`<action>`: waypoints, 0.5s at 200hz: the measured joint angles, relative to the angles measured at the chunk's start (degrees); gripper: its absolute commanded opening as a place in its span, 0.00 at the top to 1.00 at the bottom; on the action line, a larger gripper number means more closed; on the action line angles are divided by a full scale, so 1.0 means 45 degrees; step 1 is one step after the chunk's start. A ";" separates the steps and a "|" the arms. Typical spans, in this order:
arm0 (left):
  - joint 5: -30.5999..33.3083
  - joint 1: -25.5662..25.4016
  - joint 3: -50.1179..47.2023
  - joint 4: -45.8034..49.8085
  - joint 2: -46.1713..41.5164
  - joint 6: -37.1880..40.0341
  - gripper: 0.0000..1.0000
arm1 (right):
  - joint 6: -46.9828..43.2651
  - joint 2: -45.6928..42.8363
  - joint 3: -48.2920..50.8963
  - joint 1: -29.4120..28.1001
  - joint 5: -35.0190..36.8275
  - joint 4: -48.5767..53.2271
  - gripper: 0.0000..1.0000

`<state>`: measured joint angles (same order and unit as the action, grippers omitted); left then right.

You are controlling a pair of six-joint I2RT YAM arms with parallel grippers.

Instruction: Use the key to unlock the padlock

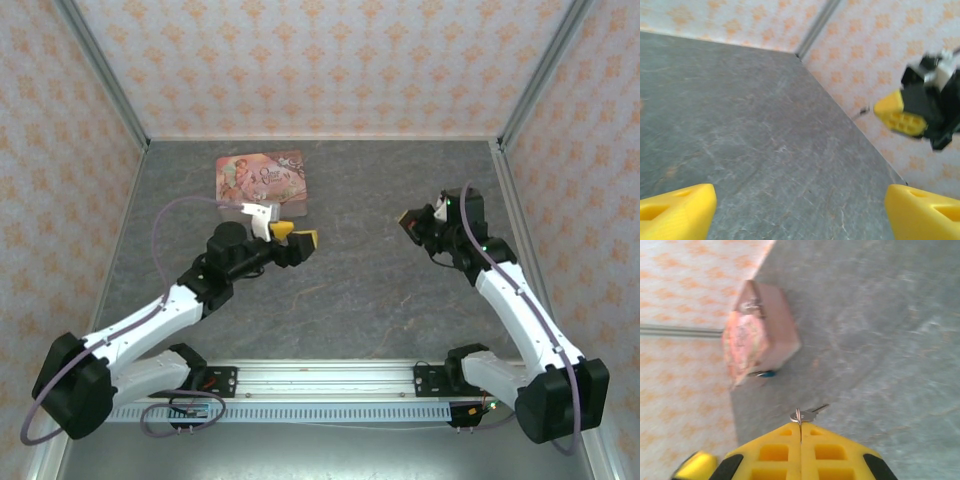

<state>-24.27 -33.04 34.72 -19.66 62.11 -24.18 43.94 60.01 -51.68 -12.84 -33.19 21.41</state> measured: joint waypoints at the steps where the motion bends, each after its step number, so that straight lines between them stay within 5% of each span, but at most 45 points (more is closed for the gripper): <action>1: -0.0015 -0.0024 0.0024 -0.0005 0.0034 0.0019 0.17 | -0.0005 0.0010 -0.0049 -0.0015 -0.0024 0.0000 1.00; 100: -0.0850 -0.1681 0.2385 -0.0413 0.2327 0.2569 0.35 | -0.0447 0.0967 -0.2773 -0.2516 -0.1773 0.0447 1.00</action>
<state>-28.10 -40.60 45.45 -21.52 72.58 -12.62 41.93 64.36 -64.16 -24.16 -41.17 23.42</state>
